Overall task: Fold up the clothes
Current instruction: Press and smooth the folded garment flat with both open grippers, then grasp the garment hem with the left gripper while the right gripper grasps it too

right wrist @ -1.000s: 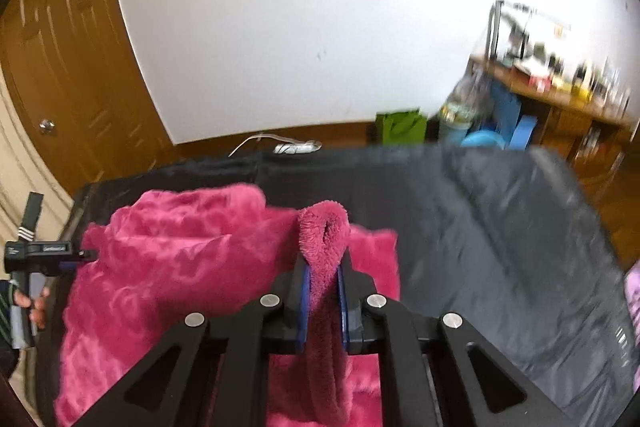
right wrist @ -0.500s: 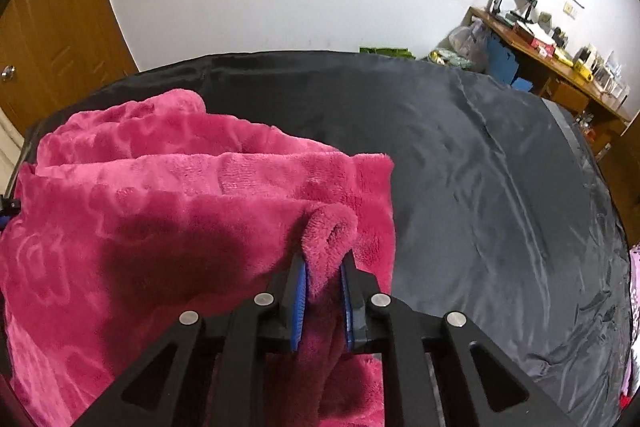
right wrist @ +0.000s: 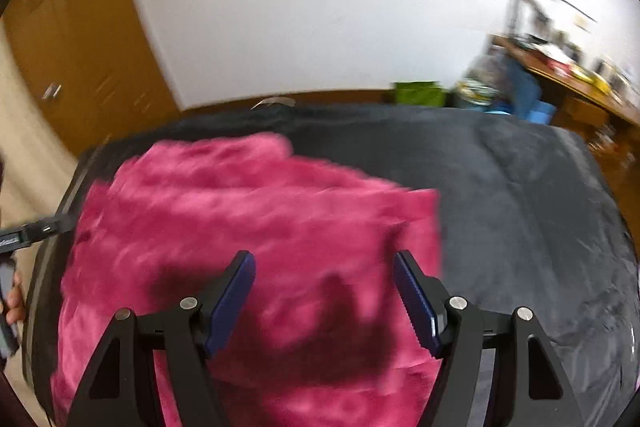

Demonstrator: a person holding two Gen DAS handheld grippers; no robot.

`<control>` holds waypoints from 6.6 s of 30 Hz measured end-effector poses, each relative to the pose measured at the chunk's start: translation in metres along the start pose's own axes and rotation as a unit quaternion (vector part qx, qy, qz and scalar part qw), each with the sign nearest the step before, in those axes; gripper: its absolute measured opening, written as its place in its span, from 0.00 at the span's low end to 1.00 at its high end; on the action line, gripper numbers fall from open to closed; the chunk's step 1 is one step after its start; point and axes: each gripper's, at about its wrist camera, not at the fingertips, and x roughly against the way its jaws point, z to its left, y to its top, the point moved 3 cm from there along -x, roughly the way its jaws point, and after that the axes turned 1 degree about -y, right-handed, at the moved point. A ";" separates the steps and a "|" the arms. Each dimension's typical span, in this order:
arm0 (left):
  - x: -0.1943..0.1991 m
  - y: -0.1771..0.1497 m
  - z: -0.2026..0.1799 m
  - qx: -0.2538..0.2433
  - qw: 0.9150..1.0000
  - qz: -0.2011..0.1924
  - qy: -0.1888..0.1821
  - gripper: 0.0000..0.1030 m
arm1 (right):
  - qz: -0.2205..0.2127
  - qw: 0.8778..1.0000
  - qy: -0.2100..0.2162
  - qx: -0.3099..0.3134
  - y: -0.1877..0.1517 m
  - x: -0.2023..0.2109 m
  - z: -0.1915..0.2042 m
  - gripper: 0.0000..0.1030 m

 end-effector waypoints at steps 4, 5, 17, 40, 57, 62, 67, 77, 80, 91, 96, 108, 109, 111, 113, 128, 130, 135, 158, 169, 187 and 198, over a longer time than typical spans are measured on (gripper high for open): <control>-0.025 -0.011 -0.008 -0.014 0.999 0.025 0.020 0.80 | 0.048 0.998 -0.011 0.036 -0.011 -0.034 0.016 0.71; -0.034 -0.011 -0.003 -0.002 0.999 0.034 0.027 0.80 | 0.060 0.997 -0.021 0.032 -0.014 -0.042 0.014 0.71; -0.055 -0.015 0.004 0.019 0.997 0.050 0.051 0.86 | 0.072 0.996 -0.038 0.046 -0.030 -0.071 0.011 0.74; -0.045 -0.054 -0.008 -0.008 0.998 0.050 0.044 0.94 | 0.094 0.991 -0.024 0.088 -0.071 -0.048 0.054 0.82; -0.033 -0.077 0.003 -0.002 0.995 0.055 0.087 0.94 | 0.110 0.990 -0.046 0.074 -0.085 -0.036 0.011 0.85; -0.044 -0.079 -0.006 -0.028 0.992 0.061 0.111 0.98 | 0.102 0.991 -0.046 0.075 -0.088 -0.035 0.012 0.88; -0.025 -0.085 -0.007 -0.009 0.993 0.068 0.100 0.98 | 0.113 0.991 -0.043 0.056 -0.089 -0.021 0.018 0.88; 0.043 -0.153 0.002 0.042 0.994 0.094 0.043 0.98 | 0.141 0.988 0.023 0.055 -0.178 0.054 0.036 0.88; 0.056 -0.182 0.001 0.045 0.993 0.098 0.052 0.98 | 0.155 0.986 0.033 0.046 -0.207 0.065 0.036 0.88; 0.064 -0.251 -0.007 0.066 0.990 0.087 0.093 0.98 | 0.159 0.981 0.012 0.112 -0.268 0.075 0.057 0.95; 0.065 -0.261 -0.009 0.059 0.988 0.079 0.115 0.98 | 0.136 0.982 0.009 0.127 -0.275 0.076 0.064 0.99; 0.144 -0.317 0.015 0.128 0.985 0.060 0.104 0.98 | 0.095 0.985 0.022 0.142 -0.307 0.098 0.063 0.99; 0.146 -0.321 0.014 0.130 0.984 0.061 0.104 0.98 | 0.094 0.985 0.022 0.142 -0.308 0.099 0.063 0.99; 0.150 -0.330 0.014 0.133 0.984 0.062 0.105 0.98 | 0.092 0.985 0.023 0.143 -0.311 0.101 0.064 0.99; 0.153 -0.340 0.017 0.135 0.983 0.064 0.104 0.98 | 0.091 0.985 0.023 0.143 -0.313 0.101 0.064 0.99; 0.146 -0.366 0.000 0.114 0.986 0.081 0.091 0.90 | 0.089 0.986 0.022 0.142 -0.315 0.102 0.070 0.99; 0.145 -0.368 0.001 0.119 0.986 0.087 0.083 0.84 | 0.089 0.986 0.021 0.141 -0.317 0.103 0.072 0.99; 0.145 -0.368 0.002 0.119 0.986 0.079 0.082 0.79 | 0.088 0.986 0.022 0.141 -0.300 0.081 0.060 0.99; 0.130 -0.334 -0.020 0.085 0.985 0.087 0.121 0.43 | 0.076 0.995 0.039 0.048 -0.318 0.126 -0.018 0.99; 0.109 -0.313 -0.030 0.085 0.983 0.102 0.123 0.44 | 0.131 0.986 0.080 -0.063 -0.373 0.151 -0.069 0.71; 0.133 -0.337 0.009 0.103 0.985 0.106 0.089 0.53 | 0.194 0.945 0.195 -0.180 -0.407 0.119 -0.108 0.60; 0.134 -0.332 0.018 0.090 0.986 0.115 0.082 0.52 | 0.212 0.938 0.240 -0.131 -0.398 0.125 -0.085 0.24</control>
